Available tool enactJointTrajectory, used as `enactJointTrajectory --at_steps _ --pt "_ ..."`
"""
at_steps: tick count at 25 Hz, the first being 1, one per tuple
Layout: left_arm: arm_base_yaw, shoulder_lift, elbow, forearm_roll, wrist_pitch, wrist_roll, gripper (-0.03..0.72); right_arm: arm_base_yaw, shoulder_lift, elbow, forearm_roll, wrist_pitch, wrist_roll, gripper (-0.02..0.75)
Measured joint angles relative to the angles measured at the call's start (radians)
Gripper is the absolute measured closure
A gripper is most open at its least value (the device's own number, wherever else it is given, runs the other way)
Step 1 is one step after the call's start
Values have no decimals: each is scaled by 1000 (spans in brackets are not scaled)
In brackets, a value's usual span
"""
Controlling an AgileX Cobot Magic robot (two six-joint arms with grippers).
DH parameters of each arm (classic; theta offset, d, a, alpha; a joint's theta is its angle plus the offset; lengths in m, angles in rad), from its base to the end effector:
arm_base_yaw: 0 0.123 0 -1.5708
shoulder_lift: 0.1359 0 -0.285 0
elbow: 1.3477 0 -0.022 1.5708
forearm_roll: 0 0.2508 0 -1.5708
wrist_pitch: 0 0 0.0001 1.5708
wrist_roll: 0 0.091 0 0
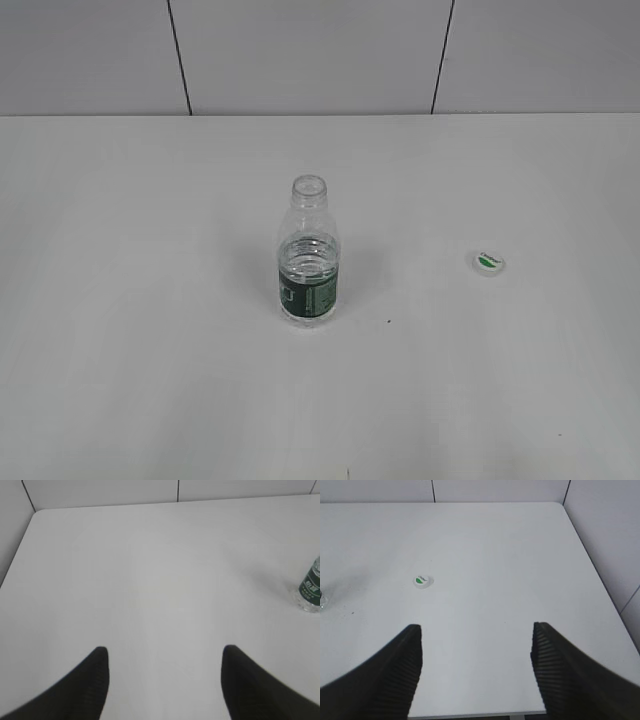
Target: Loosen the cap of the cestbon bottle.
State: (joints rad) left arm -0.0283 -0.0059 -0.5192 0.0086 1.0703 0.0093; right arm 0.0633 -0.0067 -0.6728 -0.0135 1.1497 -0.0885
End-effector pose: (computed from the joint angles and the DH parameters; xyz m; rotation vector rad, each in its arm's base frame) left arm -0.0084 0.0009 0.2818 0.0376 2.0284 -0.0017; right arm -0.0328 -0.0032 0.3155 -0.1454 1.9485 -0.0323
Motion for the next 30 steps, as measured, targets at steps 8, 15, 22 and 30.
enactJointTrajectory --at_steps 8,15,22,30 --pt "0 0 0 0 1 0 256 0 0 118 1 -15 0 216" --pt "0 0 0 1 1 0 256 0 0 156 14 -48 -8 217" --pt "0 0 0 2 1 0 256 0 0 156 14 -54 -8 217" --pt "0 0 0 2 1 0 256 0 0 156 14 -54 -8 217"
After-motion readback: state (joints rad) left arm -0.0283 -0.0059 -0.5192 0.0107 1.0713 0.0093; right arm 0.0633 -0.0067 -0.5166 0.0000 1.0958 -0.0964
